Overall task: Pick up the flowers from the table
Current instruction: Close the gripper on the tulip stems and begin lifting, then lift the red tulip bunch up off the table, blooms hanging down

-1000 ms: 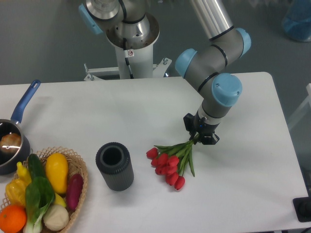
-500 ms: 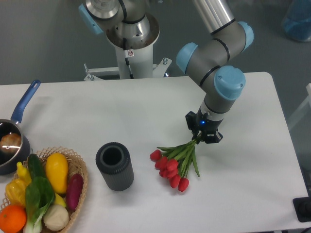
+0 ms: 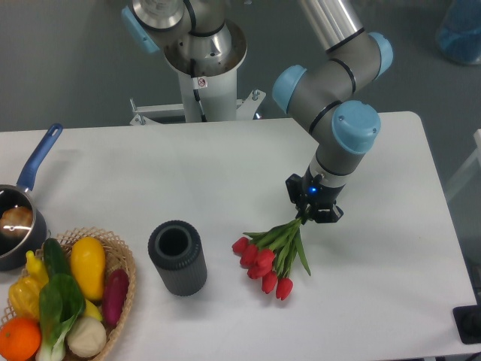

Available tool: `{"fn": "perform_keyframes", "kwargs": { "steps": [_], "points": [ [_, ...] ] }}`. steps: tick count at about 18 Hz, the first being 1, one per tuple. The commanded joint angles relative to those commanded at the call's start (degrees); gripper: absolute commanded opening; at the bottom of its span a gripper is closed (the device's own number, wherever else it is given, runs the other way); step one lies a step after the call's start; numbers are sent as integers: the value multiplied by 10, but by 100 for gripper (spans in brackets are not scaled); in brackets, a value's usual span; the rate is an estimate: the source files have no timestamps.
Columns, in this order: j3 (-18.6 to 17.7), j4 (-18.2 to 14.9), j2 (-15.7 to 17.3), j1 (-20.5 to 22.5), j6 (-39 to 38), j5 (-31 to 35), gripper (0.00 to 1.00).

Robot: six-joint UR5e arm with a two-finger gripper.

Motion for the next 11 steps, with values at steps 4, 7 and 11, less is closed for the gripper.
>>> {"fn": "perform_keyframes", "kwargs": {
  "steps": [4,7,11],
  "points": [
    [2,1,11,1,1,-15,21],
    [7,1,17,5,0,-61,21],
    [11,2,26,10,-1,-90,21]
  ]
}}
